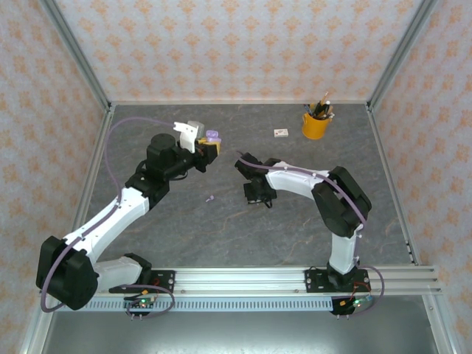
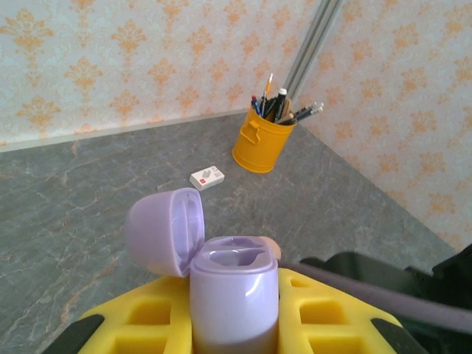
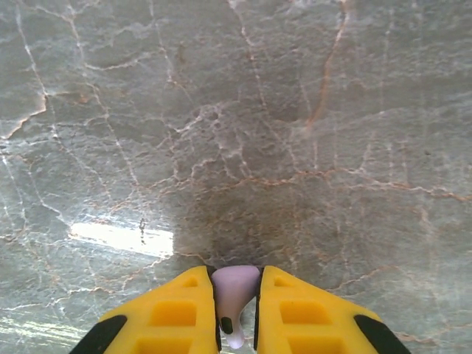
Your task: Insert the wireless bluetooth earbuds into the charging case
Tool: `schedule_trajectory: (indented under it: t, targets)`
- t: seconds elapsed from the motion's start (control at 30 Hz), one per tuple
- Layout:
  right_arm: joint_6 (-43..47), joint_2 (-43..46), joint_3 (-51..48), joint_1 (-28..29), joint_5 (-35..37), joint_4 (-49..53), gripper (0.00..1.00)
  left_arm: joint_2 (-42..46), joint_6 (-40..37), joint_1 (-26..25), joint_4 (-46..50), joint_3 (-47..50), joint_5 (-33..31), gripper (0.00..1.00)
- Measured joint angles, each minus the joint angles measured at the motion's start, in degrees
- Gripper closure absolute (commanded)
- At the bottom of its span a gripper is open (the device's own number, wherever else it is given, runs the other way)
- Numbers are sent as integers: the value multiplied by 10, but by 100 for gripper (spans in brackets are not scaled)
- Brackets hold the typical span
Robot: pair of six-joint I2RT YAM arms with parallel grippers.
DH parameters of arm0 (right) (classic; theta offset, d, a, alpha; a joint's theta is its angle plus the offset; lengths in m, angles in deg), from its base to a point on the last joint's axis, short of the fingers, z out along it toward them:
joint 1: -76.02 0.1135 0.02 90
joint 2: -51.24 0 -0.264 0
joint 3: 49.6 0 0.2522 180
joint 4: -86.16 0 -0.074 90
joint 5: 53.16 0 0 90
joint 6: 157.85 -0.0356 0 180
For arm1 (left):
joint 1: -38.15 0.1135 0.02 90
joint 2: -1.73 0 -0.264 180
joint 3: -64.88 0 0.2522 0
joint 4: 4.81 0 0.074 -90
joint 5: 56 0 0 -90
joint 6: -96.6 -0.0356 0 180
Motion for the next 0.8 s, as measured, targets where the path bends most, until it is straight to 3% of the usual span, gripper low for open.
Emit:
schedule_trajectory:
  t: [0.4, 0.8]
  targets:
    - [-5, 67, -16, -6, 13, -8, 86, 0, -119, -31, -99, 79, -2, 100]
    - [-9, 197, -17, -37, 25, -9, 86, 0, -156, -31, -186, 108, 14, 100]
